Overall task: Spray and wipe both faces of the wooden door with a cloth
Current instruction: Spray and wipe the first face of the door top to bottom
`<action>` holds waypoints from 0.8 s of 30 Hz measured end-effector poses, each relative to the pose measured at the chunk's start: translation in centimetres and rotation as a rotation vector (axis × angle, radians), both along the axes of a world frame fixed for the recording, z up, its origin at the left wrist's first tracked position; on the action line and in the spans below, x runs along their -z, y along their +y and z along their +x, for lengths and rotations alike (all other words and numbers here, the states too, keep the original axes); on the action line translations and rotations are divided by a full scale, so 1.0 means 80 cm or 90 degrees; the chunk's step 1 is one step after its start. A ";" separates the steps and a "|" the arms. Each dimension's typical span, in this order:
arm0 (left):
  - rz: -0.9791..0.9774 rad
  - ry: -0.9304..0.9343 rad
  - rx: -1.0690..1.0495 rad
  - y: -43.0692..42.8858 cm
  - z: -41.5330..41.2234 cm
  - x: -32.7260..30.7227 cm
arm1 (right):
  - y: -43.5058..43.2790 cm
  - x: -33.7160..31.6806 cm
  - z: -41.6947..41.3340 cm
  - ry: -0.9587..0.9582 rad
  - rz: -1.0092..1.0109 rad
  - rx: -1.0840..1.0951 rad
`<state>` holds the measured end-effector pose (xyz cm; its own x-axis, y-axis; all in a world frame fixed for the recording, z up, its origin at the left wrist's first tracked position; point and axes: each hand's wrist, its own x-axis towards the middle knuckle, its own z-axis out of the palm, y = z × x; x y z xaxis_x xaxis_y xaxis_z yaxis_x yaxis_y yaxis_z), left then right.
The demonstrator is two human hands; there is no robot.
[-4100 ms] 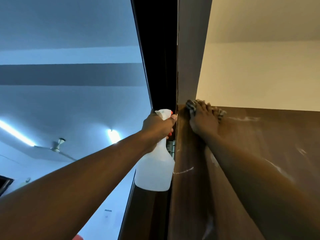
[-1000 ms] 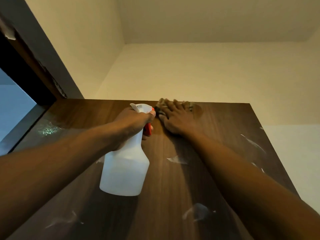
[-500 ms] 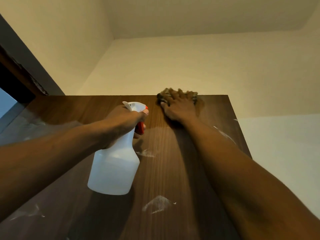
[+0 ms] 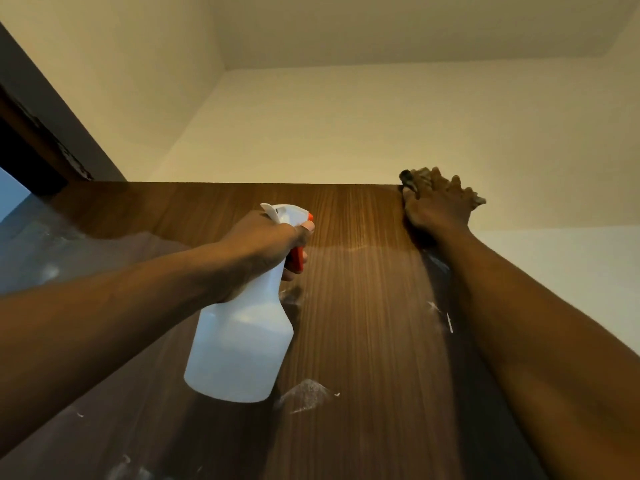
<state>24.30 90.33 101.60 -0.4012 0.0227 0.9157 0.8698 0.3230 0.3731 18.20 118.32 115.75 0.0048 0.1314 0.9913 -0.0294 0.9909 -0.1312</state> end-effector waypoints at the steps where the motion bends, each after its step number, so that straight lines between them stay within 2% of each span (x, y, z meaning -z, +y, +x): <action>1: 0.000 0.001 -0.003 0.000 0.000 0.000 | -0.006 -0.006 0.000 -0.008 0.019 0.008; 4: 0.000 -0.011 0.016 0.005 0.001 0.001 | -0.018 0.008 -0.001 -0.029 0.149 0.024; 8: 0.011 -0.021 0.054 0.020 0.005 0.015 | -0.001 0.105 -0.005 -0.082 0.273 0.042; 10: 0.021 -0.037 0.065 0.027 0.006 0.029 | 0.029 0.162 -0.004 -0.061 0.271 0.029; 12: 0.027 -0.073 0.104 0.031 0.007 0.047 | 0.064 0.193 -0.002 -0.061 0.202 -0.004; 15: 0.019 -0.097 0.113 0.035 0.006 0.069 | 0.069 0.183 0.001 -0.078 0.077 -0.068; 17: 0.019 -0.077 0.089 0.036 0.008 0.076 | 0.045 0.160 -0.001 -0.053 0.049 -0.040; 20: 0.030 -0.067 0.076 0.037 0.011 0.080 | 0.010 0.148 -0.002 -0.036 0.103 0.016; 24: 0.024 -0.088 0.058 0.034 0.011 0.090 | -0.015 0.201 -0.010 -0.107 0.272 0.064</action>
<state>25.19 93.02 94.37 -0.5211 0.0319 0.8529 0.8346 0.2285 0.5013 17.40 117.12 99.66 -0.1679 -0.2815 0.9448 0.0555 0.9541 0.2942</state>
